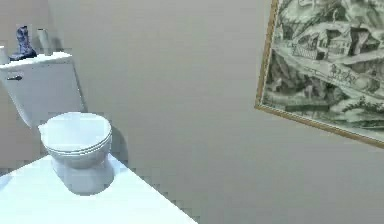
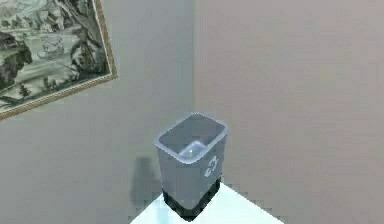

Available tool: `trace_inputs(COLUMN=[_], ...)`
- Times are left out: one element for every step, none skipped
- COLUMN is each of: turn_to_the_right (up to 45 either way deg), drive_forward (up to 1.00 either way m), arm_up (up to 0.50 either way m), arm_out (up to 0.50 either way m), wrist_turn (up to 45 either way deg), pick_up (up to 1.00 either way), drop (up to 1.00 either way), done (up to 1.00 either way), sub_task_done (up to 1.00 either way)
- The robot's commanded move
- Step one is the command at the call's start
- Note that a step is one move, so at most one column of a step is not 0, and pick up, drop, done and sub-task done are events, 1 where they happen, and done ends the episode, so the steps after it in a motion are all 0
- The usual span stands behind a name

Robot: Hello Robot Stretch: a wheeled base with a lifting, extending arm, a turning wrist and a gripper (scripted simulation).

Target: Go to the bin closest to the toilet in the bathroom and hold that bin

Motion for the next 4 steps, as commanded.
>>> trace_inputs(turn_to_the_right=[-45.0, -3.0, 0.0, -18.0], drive_forward=[0.00, 0.00, 0.60, 0.00], arm_up=[0.00, 0.00, 0.00, 0.00], arm_out=[0.00, 0.00, 0.00, 0.00], wrist_turn=[0.0, 0.0, 0.0, 0.0], pick_up=[0.00, 0.00, 0.00, 0.00], drop=[0.00, 0.00, 0.00, 0.00], done=[0.00, 0.00, 0.00, 0.00], sub_task_done=[0.00, 0.00, 0.00, 0.00])
